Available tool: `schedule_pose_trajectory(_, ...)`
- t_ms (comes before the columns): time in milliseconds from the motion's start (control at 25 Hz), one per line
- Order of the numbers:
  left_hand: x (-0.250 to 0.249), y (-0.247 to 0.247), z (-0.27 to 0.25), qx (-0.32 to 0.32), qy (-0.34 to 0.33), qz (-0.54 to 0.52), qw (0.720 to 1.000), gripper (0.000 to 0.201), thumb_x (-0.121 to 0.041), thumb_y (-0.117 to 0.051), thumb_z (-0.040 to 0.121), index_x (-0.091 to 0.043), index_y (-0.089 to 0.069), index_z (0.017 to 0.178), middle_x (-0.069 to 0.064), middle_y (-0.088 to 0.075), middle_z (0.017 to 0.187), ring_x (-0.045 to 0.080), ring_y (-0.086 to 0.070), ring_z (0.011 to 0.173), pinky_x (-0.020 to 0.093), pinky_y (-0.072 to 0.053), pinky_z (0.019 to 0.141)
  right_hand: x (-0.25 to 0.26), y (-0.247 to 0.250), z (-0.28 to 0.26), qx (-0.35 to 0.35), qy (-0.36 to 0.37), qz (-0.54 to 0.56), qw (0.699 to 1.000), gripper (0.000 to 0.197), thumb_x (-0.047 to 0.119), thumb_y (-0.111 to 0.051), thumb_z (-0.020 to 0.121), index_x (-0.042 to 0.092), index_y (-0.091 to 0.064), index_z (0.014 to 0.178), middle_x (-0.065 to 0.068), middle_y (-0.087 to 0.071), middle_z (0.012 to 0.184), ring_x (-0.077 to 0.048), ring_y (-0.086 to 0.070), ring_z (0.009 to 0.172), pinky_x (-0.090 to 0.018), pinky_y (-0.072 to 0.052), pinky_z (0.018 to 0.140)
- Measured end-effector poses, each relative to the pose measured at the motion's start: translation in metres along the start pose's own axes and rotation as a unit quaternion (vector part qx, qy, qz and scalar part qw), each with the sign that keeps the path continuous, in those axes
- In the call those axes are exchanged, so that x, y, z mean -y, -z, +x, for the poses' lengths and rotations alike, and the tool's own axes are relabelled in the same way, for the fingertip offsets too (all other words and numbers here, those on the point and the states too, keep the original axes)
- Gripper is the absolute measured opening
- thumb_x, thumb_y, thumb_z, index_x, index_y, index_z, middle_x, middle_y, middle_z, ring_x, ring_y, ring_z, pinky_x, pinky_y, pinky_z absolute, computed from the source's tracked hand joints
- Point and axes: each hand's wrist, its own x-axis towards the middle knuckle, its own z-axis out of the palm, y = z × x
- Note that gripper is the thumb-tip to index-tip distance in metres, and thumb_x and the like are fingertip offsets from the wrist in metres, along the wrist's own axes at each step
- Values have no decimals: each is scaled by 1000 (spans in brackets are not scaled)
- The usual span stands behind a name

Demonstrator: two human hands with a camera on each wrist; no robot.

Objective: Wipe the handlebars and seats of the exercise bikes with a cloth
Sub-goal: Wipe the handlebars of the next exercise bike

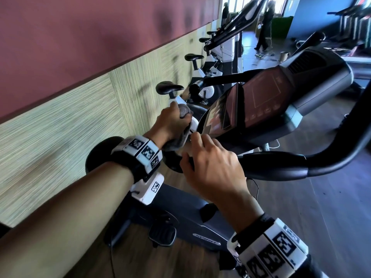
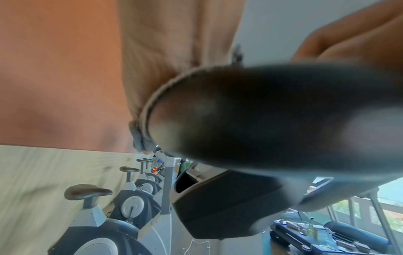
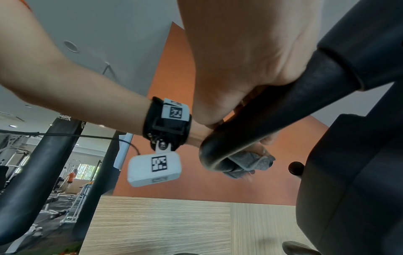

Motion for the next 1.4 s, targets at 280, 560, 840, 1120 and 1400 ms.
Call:
schedule_pose_trajectory(280, 4, 8, 9, 52, 20, -7, 998, 54, -44, -62, 96, -4, -49, 130, 13, -65, 120, 30, -62, 111, 33, -47, 84, 4, -5, 3, 12, -12, -18, 1000, 24, 37, -45, 92, 16, -54, 99, -2, -65, 89, -25, -65, 77, -28, -24, 50)
schedule_pose_trajectory(560, 8, 11, -12, 60, 15, -30, 998, 47, -44, -58, 97, -8, -47, 125, 8, -65, 113, 26, -64, 103, 33, -46, 78, 1, -8, -1, -15, 7, -44, 999, 23, 34, -45, 93, 16, -56, 102, -1, -65, 87, -25, -64, 79, -29, -25, 51)
schedule_pose_trajectory(840, 35, 13, -99, 43, 52, -178, 982, 36, -39, -55, 103, -5, -66, 99, 7, -69, 82, 18, -66, 76, 30, -51, 72, -3, -2, -17, -61, 61, 32, 996, 25, 30, -49, 96, 16, -61, 114, 0, -63, 100, -27, -62, 89, -39, -50, 78)
schedule_pose_trajectory(1120, 85, 3, -149, -110, 206, -187, 954, 40, -44, -62, 98, -21, -47, 68, -9, -48, 61, 15, -50, 64, 31, -36, 64, -2, -68, -93, 66, 328, 252, 908, 23, 30, -49, 100, 20, -68, 109, 3, -61, 94, -24, -61, 85, -34, -43, 92)
schedule_pose_trajectory(1400, 154, 24, -185, -61, 296, -303, 904, 30, -7, -43, 102, -16, -45, 73, -1, -48, 62, 0, -45, 51, 23, -36, 58, 42, -182, -57, 366, -98, 477, 793, 38, 48, -57, 91, 26, -54, 122, 6, -64, 107, -12, -63, 95, -20, -46, 78)
